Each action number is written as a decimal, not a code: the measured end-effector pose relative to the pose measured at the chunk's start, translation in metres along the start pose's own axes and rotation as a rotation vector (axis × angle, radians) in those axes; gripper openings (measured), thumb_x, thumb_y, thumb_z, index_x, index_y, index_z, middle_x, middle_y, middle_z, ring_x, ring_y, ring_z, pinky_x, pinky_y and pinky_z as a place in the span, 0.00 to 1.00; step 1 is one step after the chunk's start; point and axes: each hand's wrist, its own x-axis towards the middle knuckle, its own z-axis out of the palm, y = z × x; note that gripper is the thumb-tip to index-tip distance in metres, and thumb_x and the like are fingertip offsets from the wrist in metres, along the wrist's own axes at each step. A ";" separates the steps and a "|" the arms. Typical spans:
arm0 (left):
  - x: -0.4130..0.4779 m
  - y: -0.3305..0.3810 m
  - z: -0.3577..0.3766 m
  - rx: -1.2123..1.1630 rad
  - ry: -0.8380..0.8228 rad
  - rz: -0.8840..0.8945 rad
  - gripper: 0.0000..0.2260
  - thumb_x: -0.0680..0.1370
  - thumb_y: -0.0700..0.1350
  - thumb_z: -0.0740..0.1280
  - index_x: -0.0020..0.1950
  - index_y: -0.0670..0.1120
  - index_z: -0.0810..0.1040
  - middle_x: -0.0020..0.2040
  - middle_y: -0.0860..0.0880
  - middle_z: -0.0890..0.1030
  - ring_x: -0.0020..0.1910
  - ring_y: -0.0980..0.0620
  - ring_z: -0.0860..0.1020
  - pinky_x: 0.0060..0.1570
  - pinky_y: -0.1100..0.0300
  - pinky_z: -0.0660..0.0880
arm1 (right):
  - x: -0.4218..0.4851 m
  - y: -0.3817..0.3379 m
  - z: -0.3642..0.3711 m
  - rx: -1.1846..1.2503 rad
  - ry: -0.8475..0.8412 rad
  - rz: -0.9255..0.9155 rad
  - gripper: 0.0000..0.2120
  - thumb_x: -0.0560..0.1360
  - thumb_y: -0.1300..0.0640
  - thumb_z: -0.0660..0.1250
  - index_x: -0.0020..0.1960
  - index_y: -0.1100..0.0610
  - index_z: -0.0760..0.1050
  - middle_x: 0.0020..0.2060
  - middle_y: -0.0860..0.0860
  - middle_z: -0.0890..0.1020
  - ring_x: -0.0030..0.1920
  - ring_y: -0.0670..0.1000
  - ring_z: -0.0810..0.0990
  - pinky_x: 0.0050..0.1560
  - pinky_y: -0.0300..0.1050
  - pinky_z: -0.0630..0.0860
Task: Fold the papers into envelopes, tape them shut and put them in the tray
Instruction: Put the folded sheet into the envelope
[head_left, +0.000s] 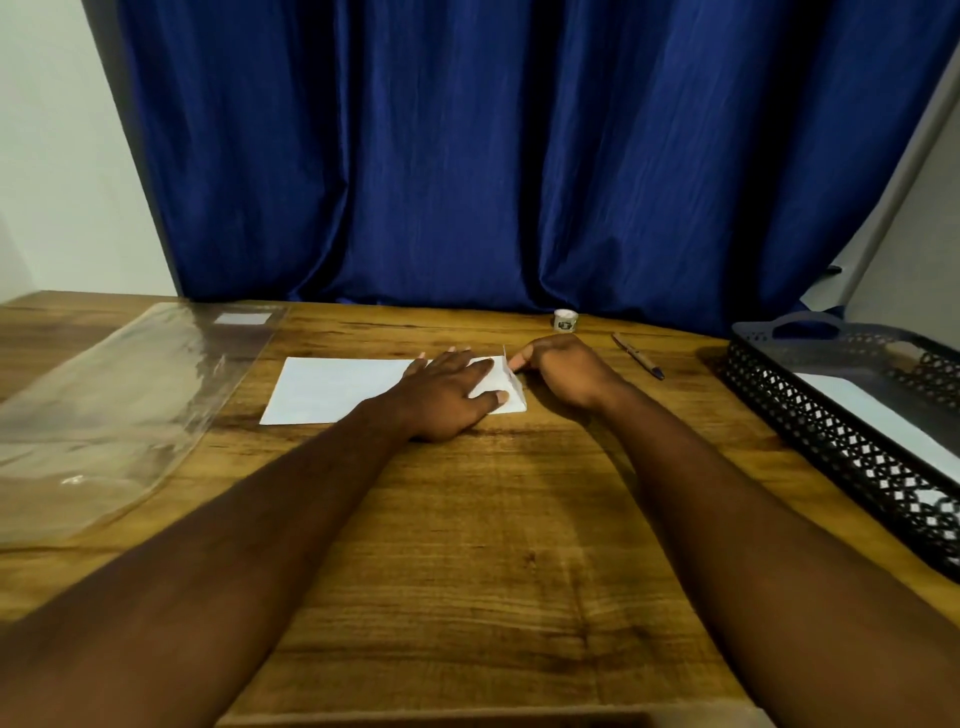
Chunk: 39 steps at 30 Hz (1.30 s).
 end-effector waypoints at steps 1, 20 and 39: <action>0.000 0.000 0.000 -0.003 0.001 0.003 0.32 0.84 0.67 0.49 0.85 0.57 0.49 0.86 0.51 0.46 0.84 0.50 0.43 0.80 0.46 0.40 | -0.002 0.003 0.001 0.036 0.000 0.002 0.17 0.84 0.60 0.58 0.52 0.51 0.87 0.57 0.47 0.84 0.54 0.47 0.81 0.50 0.43 0.77; 0.000 -0.001 -0.001 0.008 0.008 -0.015 0.28 0.86 0.61 0.49 0.85 0.55 0.50 0.86 0.51 0.46 0.84 0.51 0.44 0.81 0.46 0.40 | 0.005 0.017 -0.018 -0.040 -0.193 -0.131 0.30 0.70 0.48 0.83 0.70 0.46 0.80 0.66 0.42 0.80 0.67 0.44 0.75 0.64 0.38 0.73; -0.011 -0.038 -0.013 -0.062 0.246 -0.140 0.36 0.75 0.73 0.63 0.78 0.54 0.68 0.78 0.46 0.64 0.79 0.44 0.58 0.74 0.39 0.58 | -0.025 0.011 -0.004 -0.073 -0.052 -0.144 0.13 0.79 0.42 0.72 0.61 0.42 0.84 0.66 0.42 0.80 0.66 0.47 0.76 0.70 0.55 0.74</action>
